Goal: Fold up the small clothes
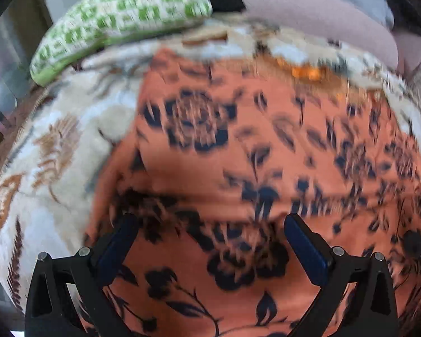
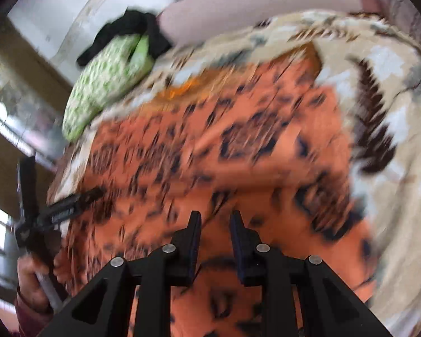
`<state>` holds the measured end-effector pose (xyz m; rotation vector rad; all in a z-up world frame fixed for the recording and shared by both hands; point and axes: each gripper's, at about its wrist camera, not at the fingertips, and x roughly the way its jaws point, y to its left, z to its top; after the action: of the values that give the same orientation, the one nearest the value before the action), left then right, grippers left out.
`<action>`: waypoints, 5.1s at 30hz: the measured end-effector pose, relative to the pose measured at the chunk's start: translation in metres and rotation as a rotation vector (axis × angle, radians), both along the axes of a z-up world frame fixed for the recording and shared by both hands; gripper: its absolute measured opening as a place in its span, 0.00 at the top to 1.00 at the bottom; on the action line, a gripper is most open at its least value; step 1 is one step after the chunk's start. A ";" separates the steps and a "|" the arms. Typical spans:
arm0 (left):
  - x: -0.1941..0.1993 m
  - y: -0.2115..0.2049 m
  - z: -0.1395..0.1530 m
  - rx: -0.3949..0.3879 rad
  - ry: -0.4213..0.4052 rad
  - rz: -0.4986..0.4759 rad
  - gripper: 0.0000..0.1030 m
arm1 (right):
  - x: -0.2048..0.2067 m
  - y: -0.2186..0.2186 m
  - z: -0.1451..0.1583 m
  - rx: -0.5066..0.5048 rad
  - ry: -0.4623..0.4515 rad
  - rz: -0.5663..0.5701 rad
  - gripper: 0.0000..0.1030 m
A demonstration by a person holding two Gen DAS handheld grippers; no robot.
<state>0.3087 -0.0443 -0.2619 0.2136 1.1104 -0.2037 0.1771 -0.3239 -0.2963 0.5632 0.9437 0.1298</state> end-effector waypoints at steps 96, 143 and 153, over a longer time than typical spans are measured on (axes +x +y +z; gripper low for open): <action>-0.192 0.202 -0.020 -0.265 0.193 0.148 0.43 | -0.220 -0.047 -0.044 0.066 0.169 -0.138 0.77; -0.166 0.159 0.104 -0.433 0.065 -0.091 0.87 | -0.202 -0.060 0.046 0.298 -0.065 -0.012 0.89; -0.091 0.146 0.161 -0.476 0.038 -0.133 0.87 | -0.135 -0.108 0.104 0.377 -0.162 -0.075 0.89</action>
<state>0.2176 0.1014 -0.1009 -0.1422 1.0549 -0.5837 0.0420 -0.4316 -0.1925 0.9212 0.7417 0.2856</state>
